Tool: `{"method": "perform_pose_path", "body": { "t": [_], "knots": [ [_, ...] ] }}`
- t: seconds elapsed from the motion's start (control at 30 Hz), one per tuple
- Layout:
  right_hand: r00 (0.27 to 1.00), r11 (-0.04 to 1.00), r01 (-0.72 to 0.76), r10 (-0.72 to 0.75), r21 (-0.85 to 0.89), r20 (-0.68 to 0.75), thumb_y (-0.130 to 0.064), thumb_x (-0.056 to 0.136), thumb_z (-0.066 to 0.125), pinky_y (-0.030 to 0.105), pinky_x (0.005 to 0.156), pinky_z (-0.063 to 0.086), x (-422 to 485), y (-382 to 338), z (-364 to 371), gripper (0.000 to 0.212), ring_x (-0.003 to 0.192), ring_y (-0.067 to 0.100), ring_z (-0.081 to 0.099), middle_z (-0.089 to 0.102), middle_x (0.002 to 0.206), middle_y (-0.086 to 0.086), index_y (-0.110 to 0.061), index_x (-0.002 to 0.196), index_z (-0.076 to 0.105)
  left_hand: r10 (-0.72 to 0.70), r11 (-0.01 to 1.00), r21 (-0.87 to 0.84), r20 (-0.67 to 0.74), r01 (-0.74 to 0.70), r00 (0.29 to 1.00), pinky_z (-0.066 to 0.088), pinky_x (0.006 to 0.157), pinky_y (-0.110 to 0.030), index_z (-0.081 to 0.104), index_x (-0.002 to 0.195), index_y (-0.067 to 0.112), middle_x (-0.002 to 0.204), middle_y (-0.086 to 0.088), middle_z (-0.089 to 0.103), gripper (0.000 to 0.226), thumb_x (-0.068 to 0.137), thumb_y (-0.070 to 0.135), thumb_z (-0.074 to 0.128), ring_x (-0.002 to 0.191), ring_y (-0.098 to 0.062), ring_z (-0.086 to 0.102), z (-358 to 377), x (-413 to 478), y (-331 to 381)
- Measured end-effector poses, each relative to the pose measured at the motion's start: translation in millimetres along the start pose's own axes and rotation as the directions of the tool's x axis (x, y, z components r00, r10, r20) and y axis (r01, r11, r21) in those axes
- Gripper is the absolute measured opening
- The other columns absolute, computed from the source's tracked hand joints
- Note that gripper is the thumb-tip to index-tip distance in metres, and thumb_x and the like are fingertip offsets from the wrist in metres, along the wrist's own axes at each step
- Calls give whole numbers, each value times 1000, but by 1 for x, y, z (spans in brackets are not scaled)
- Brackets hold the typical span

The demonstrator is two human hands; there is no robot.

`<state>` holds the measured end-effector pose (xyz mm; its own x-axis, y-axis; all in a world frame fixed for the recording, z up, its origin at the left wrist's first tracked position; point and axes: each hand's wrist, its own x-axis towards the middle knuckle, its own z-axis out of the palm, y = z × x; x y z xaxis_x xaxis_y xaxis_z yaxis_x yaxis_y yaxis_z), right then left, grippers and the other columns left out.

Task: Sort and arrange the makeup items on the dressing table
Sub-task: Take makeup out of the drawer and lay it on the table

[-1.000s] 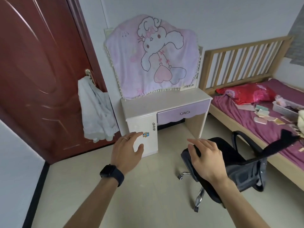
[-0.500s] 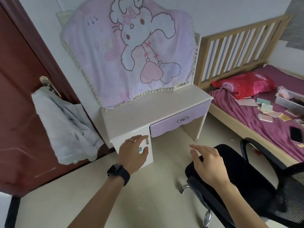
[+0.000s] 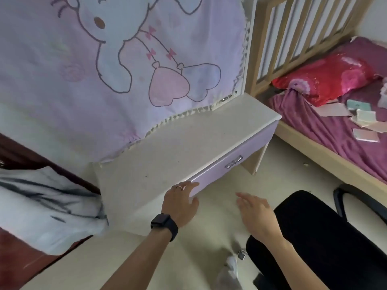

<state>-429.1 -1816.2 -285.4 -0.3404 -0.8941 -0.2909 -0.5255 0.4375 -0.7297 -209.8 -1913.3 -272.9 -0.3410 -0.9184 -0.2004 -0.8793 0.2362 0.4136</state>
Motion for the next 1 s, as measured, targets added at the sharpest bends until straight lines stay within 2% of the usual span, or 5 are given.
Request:
{"method": "perform_pose_path", "body": {
  "t": [0.17, 0.47, 0.6, 0.73, 1.0],
  "knots": [
    [984, 974, -170, 159, 152, 79, -40, 101, 53, 21, 93, 38, 86, 14, 33, 29, 119, 14, 59, 67, 121, -13, -32, 126, 65, 11, 995, 98, 88, -19, 996, 26, 115, -31, 42, 146, 36, 157, 5, 35, 49, 98, 35, 49, 143, -17, 32, 30, 90, -14],
    [843, 622, -526, 469, 580, 263, -68, 88, 58, 40, 107, 42, 224, 52, 101, 74, 121, 19, 53, 53, 136, -5, -26, 147, 40, 81, 952, 286, 119, -112, 990, -2, 122, -46, 3, 156, 46, 161, 16, -21, 62, 100, 57, 27, 153, -17, -8, 103, 235, -70],
    [830, 465, -532, 453, 708, 325, -81, 63, 72, 42, 108, 40, 269, 59, 118, 106, 127, 16, 51, 56, 133, -14, -27, 148, 36, 135, 930, 337, 62, -148, 989, -2, 122, -48, -5, 154, 47, 164, 11, -17, 64, 95, 67, 13, 154, -18, -5, 123, 248, -91],
    [847, 408, -450, 478, 795, 234, -79, 39, 85, 28, 83, 45, 295, 55, 135, 78, 99, -4, 64, 70, 102, -23, -39, 98, 53, 177, 937, 301, 20, -175, 984, -6, 121, -44, 0, 155, 48, 166, 12, -12, 64, 96, 70, 13, 154, -17, -2, 129, 251, -98],
    [818, 245, -411, 525, 878, 237, -53, 42, 95, 30, 97, 46, 302, 49, 140, 96, 112, 6, 65, 73, 117, -9, -20, 126, 61, 171, 950, 258, 35, -175, 985, 2, 123, -49, -1, 155, 49, 165, 13, -13, 67, 94, 70, 18, 154, -16, -5, 127, 252, -99]
  ]
}}
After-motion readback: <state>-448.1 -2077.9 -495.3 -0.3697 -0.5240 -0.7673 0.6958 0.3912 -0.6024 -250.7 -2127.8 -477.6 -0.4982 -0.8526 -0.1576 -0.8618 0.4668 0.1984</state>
